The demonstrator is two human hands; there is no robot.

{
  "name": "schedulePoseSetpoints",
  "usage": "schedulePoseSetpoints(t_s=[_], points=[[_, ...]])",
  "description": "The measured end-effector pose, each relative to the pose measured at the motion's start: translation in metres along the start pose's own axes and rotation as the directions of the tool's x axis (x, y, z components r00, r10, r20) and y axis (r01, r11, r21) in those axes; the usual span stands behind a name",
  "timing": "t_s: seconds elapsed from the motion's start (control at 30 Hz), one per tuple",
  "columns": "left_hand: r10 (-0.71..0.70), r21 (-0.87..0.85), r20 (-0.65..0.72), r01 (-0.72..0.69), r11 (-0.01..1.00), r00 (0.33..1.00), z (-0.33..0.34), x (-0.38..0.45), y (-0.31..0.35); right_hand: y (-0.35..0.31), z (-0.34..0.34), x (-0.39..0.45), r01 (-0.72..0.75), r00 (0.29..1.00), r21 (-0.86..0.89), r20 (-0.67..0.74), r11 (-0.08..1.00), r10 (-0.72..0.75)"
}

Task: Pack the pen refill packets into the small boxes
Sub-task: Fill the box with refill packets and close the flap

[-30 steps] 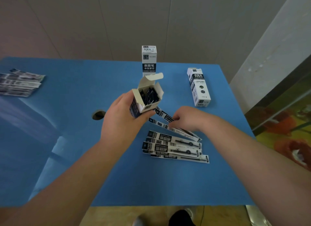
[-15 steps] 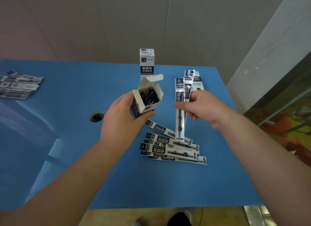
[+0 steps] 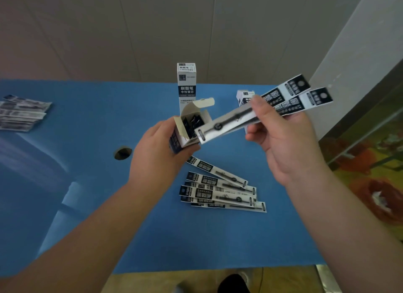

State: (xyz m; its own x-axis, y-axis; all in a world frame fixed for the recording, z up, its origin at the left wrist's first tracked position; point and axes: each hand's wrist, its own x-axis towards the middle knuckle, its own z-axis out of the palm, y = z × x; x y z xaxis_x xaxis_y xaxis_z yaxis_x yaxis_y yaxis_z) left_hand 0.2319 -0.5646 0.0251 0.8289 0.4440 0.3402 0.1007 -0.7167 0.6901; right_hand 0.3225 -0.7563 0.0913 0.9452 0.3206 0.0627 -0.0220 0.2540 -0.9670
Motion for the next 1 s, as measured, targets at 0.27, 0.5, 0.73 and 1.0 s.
schedulePoseSetpoints(t_s=[0.27, 0.5, 0.73, 1.0], points=[[0.082, 0.058, -0.025, -0.081, 0.995, 0.996, 0.003, -0.003, 0.005, 0.001, 0.018, -0.006, 0.144, 0.976, -0.203, -0.134, 0.969, -0.173], [0.129, 0.062, -0.025, -0.128, 0.99, 0.991, 0.007, -0.005, 0.007, 0.005, 0.03, -0.012, 0.177, 0.973, -0.263, -0.102, 0.948, -0.209], [0.165, 0.102, -0.024, -0.162, 0.982, 0.986, 0.008, -0.006, 0.009, 0.005, 0.036, -0.012, 0.194, 0.974, -0.488, -0.009, 0.851, -0.227], [0.15, 0.086, -0.034, -0.147, 0.985, 0.988, 0.009, -0.006, 0.013, 0.015, 0.037, -0.005, 0.104, 0.993, -0.649, 0.03, 0.754, -0.112]])
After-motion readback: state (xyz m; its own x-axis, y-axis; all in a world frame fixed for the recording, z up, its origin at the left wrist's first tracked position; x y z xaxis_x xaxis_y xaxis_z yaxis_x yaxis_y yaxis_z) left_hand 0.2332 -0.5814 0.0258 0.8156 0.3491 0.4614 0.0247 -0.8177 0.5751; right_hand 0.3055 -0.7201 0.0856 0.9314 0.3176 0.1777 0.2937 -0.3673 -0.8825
